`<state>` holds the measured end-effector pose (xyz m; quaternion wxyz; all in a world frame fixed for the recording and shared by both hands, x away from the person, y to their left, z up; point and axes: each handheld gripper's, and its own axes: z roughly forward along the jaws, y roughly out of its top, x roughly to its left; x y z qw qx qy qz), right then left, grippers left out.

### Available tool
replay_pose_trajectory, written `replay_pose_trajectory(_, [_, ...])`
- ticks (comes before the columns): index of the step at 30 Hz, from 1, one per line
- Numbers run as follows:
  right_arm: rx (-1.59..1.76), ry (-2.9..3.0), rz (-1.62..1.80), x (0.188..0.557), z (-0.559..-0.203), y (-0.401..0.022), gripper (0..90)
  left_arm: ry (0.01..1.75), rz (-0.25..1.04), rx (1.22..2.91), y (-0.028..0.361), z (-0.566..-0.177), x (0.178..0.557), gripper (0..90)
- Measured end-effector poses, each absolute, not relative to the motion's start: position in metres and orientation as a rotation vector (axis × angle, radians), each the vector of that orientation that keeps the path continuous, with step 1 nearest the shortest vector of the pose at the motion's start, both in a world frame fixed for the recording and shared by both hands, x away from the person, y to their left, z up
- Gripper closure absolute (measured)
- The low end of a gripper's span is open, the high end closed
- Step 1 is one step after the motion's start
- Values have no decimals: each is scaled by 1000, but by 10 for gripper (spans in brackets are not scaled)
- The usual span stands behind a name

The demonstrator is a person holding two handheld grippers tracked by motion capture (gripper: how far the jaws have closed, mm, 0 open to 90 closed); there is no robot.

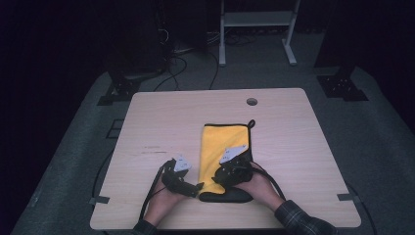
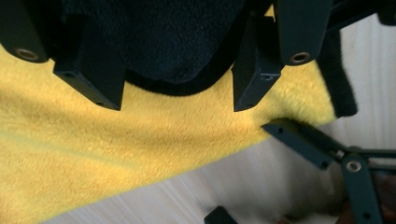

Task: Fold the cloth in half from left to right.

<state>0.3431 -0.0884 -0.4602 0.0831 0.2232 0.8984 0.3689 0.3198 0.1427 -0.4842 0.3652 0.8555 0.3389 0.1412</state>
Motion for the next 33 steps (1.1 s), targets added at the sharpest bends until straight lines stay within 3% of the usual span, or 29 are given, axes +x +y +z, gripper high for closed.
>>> replay_pose_trajectory(5, [670, 2694, 1063, 349, -468, -82, 337, 871, 364, 2199, 143, -484, 320, 0])
replay_pose_trajectory(10, [666, 2684, 1057, 350, -469, -82, 409, 872, 364, 2199, 143, -484, 320, 0])
replay_pose_trajectory(15, [644, 2645, 1052, 347, -466, -86, 633, 872, 363, 2200, 143, -484, 320, 0])
replay_pose_trajectory(16, [644, 2645, 1052, 347, -466, -86, 633, 872, 363, 2200, 143, -484, 320, 0])
replay_pose_trajectory(17, [640, 2632, 1063, 347, -464, -89, 758, 872, 363, 2199, 143, -484, 320, 0])
replay_pose_trajectory(18, [639, 2633, 1070, 347, -464, -90, 788, 872, 363, 2199, 143, -484, 320, 0])
replay_pose_trajectory(33, [720, 2580, 1145, 305, -437, -139, 817, 874, 365, 2202, 143, -484, 319, 0])
